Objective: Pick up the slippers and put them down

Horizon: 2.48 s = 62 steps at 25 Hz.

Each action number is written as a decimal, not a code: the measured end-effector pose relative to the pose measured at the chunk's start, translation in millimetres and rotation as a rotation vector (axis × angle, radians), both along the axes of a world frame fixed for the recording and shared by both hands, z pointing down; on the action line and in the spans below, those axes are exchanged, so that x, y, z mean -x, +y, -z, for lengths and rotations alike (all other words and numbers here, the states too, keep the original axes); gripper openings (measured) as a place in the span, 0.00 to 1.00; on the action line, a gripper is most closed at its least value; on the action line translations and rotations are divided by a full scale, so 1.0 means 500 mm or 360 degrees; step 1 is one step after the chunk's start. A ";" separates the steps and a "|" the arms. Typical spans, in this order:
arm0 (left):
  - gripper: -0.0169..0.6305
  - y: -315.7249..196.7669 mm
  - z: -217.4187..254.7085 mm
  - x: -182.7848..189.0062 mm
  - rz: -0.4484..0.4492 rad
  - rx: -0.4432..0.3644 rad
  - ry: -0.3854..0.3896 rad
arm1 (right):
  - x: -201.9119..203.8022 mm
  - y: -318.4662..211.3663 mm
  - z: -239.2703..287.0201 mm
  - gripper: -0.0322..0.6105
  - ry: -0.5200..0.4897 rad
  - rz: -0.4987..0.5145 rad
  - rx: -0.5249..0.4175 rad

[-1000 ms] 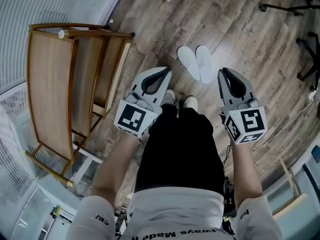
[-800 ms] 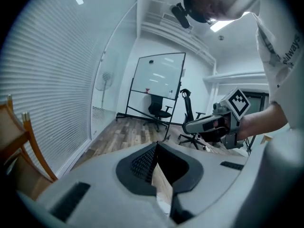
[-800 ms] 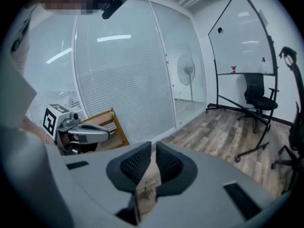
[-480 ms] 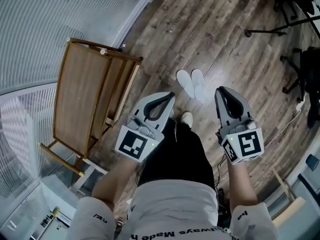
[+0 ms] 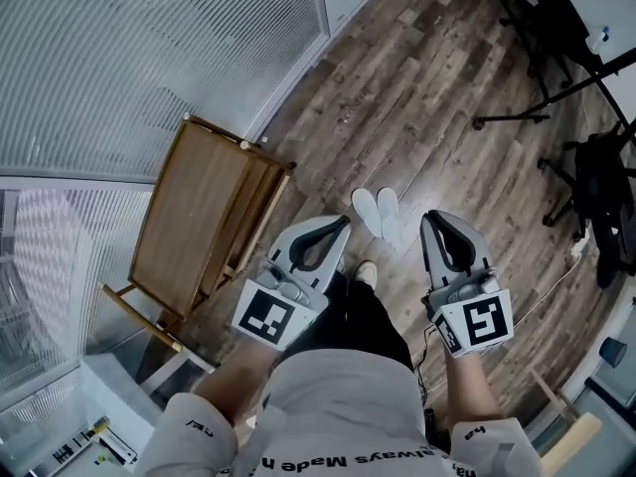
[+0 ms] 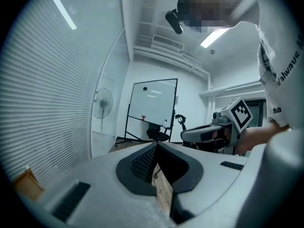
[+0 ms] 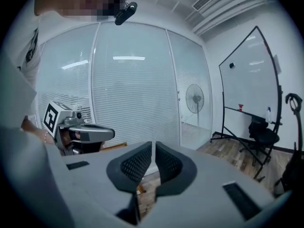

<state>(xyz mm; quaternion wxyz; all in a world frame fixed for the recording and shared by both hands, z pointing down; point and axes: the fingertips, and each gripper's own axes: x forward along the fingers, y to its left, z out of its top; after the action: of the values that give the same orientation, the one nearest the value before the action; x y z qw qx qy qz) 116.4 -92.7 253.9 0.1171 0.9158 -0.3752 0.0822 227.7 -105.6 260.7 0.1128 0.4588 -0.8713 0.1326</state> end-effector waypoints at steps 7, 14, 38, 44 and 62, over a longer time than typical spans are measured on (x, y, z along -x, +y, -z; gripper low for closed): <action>0.04 0.026 0.135 0.018 0.0038 -0.0072 0.0093 | 0.012 0.031 0.148 0.10 -0.0010 0.0004 -0.0102; 0.04 0.022 0.258 0.007 -0.0005 -0.0219 0.0143 | 0.012 0.044 0.275 0.10 -0.0021 -0.0007 -0.0213; 0.05 0.108 0.442 -0.010 -0.0105 -0.0343 0.0297 | 0.031 0.149 0.472 0.10 -0.0051 0.0077 -0.0359; 0.05 0.120 0.447 0.001 -0.0105 -0.0351 0.0291 | 0.042 0.160 0.479 0.10 -0.0075 0.0077 -0.0362; 0.05 0.114 0.461 0.032 -0.0075 -0.0371 0.0301 | 0.075 0.150 0.497 0.09 -0.0069 0.0095 -0.0396</action>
<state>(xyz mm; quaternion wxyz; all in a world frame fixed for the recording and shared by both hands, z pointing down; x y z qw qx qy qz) 100.2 -35.7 23.5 0.0427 0.9354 -0.3481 -0.0458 190.3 -30.4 12.2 0.0402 0.4403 -0.8964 0.0301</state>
